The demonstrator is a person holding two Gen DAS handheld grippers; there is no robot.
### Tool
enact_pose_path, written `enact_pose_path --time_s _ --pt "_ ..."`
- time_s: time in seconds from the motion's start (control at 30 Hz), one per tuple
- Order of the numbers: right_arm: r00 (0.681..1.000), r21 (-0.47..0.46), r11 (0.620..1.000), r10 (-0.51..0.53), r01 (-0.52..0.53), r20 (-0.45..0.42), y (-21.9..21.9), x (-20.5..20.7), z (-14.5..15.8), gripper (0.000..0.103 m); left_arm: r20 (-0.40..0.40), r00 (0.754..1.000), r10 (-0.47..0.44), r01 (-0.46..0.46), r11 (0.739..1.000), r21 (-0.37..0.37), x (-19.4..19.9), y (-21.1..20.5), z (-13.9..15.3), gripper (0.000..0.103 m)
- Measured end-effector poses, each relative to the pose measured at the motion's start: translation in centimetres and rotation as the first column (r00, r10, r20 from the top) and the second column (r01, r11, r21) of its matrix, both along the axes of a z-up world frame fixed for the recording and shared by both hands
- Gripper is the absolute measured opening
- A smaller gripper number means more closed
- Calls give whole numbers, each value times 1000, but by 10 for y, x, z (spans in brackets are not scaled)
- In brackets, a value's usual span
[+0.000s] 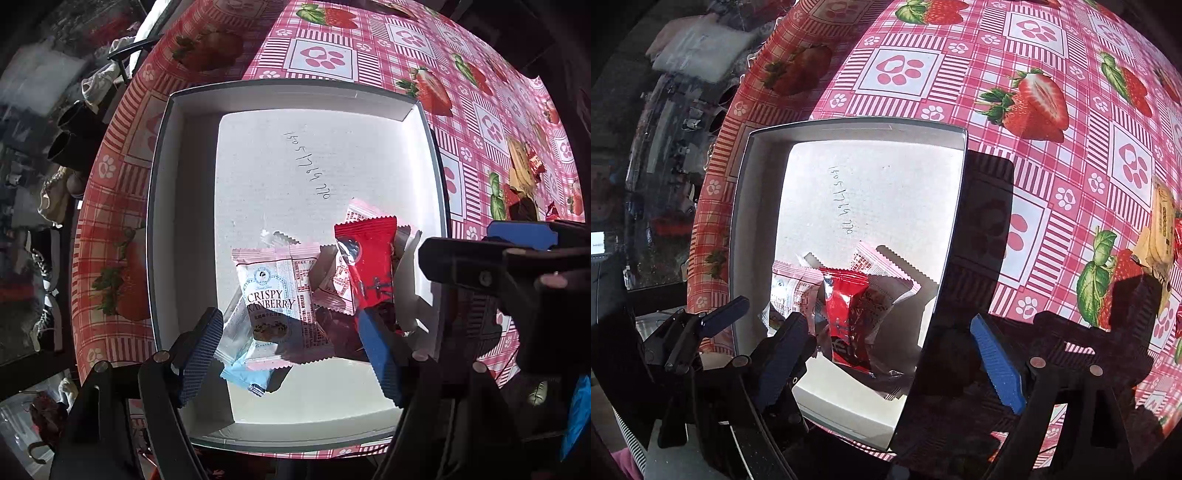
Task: Organize snacks
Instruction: 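Open the left tool over the tray while the right tool releases the red bar, then grasp the beige biscuit packet with the left tool while the right grasps a red candy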
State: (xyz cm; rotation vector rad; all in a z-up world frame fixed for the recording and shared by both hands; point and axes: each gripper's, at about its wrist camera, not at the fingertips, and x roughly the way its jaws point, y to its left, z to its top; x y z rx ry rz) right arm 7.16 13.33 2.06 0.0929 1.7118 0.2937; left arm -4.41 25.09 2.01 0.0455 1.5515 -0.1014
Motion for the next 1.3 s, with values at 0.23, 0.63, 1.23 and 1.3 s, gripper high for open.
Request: enact_pose_path --time_s 0.23,0.63,1.23,1.3 --pt "986 -87 983 -164 160 -43 -80 -28 -13 103 4 994 -109 110 994 -27 0 -52 11 79" --pt "887 -178 882 -455 437 -80 -218 -104 -25 103 -11 954 -300 297 948 -116 17 -160 27 79" --pt "771 -181 761 -636 623 -18 -351 -122 -24 103 -71 954 -290 266 934 -237 94 -281 5 79" --pt "771 -183 758 -637 626 -3 -363 -110 -20 103 -75 960 -271 248 940 -234 103 -289 0 79"
